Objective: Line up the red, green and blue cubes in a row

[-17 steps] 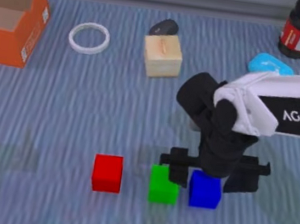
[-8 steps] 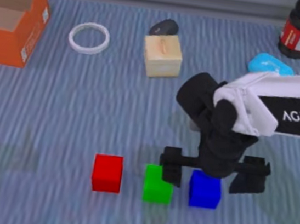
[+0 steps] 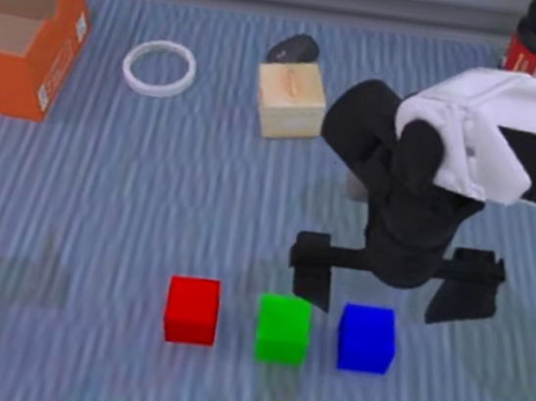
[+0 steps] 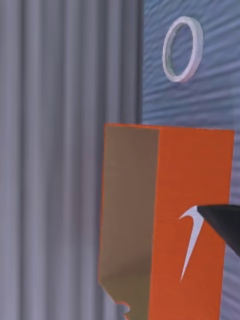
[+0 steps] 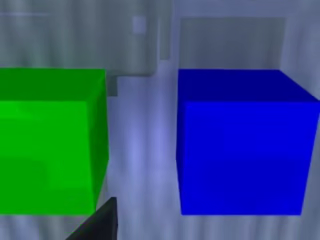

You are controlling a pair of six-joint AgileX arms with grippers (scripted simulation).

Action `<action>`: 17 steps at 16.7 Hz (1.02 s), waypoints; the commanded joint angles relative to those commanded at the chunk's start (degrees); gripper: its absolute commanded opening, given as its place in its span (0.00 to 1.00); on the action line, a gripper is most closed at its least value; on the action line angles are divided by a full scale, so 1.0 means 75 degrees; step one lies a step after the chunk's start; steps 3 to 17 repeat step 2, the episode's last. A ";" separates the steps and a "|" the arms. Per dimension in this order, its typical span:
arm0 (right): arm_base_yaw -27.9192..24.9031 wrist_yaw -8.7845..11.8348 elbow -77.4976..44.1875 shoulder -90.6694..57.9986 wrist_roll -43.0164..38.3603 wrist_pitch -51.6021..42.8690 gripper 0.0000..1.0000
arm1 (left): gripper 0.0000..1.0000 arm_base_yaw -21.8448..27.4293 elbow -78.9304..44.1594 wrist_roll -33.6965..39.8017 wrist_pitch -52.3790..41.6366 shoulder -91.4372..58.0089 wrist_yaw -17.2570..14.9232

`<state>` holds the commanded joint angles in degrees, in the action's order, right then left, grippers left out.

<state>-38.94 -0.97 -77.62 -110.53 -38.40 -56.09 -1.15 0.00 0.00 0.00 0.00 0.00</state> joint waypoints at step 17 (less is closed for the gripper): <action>0.0002 -0.0002 -0.0139 0.0147 -0.0001 -0.0226 1.00 | 1.00 0.0000 0.0000 0.0000 0.0000 0.0000 0.0000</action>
